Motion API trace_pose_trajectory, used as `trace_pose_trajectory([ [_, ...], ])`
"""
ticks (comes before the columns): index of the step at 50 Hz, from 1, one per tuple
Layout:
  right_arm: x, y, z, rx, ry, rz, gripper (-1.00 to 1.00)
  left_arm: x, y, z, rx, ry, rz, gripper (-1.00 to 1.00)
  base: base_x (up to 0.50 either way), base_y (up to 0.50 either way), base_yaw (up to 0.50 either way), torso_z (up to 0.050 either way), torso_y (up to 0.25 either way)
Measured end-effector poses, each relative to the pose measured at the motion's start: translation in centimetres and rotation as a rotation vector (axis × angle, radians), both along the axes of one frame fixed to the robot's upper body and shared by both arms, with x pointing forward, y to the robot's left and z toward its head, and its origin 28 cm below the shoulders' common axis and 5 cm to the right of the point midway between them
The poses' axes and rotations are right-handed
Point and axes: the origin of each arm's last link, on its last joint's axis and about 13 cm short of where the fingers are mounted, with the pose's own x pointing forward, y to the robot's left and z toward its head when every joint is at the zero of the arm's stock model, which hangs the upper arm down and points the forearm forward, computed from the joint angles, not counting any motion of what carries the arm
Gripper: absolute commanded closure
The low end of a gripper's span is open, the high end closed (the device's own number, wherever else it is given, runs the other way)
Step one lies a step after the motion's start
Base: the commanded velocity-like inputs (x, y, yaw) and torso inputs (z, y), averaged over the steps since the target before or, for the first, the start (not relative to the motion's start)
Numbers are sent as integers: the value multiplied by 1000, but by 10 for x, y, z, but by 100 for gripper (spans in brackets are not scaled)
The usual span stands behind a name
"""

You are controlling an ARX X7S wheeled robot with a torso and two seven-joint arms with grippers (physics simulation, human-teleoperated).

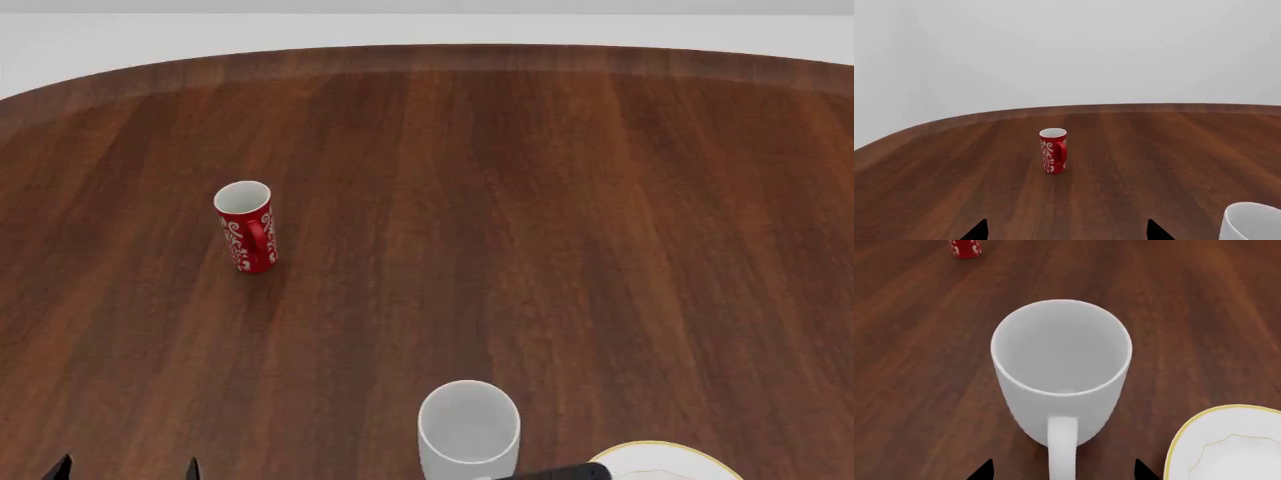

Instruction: Put the white mug on the plate.

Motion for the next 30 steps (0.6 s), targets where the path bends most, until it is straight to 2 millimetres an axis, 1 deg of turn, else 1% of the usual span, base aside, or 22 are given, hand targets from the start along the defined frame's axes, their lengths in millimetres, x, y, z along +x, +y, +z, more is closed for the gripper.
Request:
trace_pose_trajectory([
  [30, 10, 2, -10, -3, 26, 15, -100, -1, 0, 3, -10, -11, 2, -100, 0, 0, 0, 0, 0],
])
